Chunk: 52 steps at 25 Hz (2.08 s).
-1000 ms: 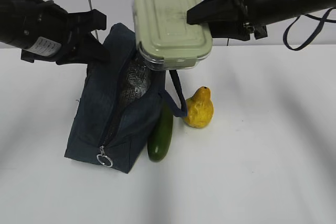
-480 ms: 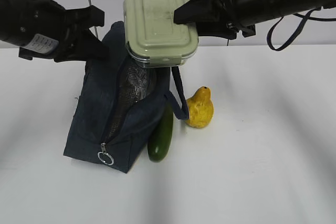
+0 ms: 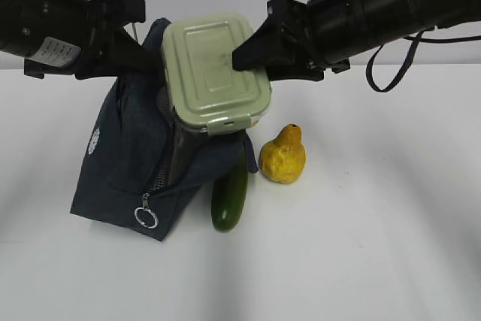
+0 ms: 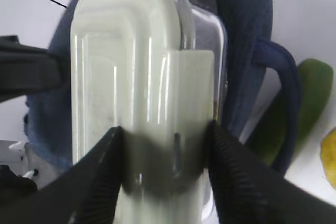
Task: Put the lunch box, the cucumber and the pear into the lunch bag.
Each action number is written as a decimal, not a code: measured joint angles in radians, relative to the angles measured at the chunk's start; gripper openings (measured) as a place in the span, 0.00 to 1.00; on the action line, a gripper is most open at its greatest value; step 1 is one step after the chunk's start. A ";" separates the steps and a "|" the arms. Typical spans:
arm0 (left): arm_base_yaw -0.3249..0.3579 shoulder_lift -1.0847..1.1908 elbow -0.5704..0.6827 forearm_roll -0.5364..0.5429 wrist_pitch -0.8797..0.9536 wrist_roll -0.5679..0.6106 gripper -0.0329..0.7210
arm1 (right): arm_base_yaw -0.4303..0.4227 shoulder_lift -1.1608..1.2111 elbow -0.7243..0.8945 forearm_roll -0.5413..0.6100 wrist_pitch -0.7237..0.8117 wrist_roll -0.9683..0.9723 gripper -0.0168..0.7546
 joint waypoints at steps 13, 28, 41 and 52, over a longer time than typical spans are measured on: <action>0.000 0.000 0.000 -0.030 -0.011 0.000 0.05 | 0.008 0.006 0.000 -0.155 0.004 0.123 0.51; 0.000 0.000 0.000 -0.170 -0.002 0.068 0.05 | 0.008 0.060 0.000 -0.157 -0.026 0.153 0.51; 0.000 0.000 0.000 -0.189 0.020 0.088 0.05 | 0.073 0.065 0.000 -0.139 -0.109 0.156 0.51; 0.000 0.000 0.000 -0.268 0.044 0.147 0.05 | 0.163 0.077 0.000 -0.130 -0.202 0.156 0.51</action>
